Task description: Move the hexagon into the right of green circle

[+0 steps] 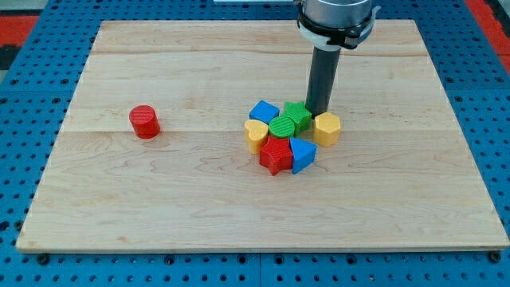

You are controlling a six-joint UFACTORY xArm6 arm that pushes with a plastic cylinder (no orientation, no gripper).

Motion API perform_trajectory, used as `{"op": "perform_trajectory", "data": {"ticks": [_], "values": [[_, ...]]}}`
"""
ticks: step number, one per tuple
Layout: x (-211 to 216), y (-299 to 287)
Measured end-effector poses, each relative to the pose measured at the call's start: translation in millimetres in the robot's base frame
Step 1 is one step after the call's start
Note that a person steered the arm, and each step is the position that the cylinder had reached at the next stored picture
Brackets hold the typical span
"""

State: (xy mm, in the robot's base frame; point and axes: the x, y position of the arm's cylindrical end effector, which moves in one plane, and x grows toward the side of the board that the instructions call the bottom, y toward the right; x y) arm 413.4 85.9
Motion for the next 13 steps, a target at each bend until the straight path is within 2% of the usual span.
{"op": "perform_trajectory", "data": {"ticks": [4, 6, 8, 10, 11, 13], "values": [[10.6, 74.0], [27.0, 46.2], [1.2, 41.9], [61.8, 64.5], [75.7, 60.4], [71.0, 53.4]]}}
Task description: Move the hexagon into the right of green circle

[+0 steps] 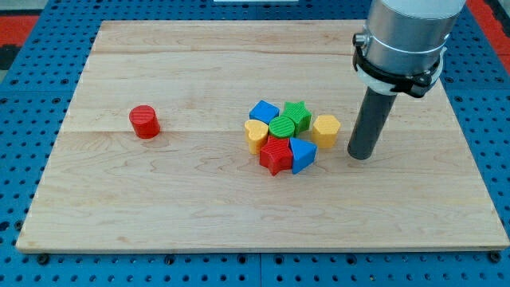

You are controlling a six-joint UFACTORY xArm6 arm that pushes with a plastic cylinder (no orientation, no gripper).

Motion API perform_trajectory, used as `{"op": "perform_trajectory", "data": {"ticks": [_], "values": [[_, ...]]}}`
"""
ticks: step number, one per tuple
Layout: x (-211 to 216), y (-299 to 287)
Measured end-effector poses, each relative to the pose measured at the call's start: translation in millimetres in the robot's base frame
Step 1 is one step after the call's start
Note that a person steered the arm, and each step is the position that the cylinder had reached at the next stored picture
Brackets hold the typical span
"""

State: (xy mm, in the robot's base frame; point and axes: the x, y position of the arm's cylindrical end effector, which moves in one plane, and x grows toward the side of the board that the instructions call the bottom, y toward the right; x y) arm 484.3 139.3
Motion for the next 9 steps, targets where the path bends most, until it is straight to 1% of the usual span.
{"op": "perform_trajectory", "data": {"ticks": [5, 9], "values": [[-39.9, 3.9], [-31.9, 1.4]]}}
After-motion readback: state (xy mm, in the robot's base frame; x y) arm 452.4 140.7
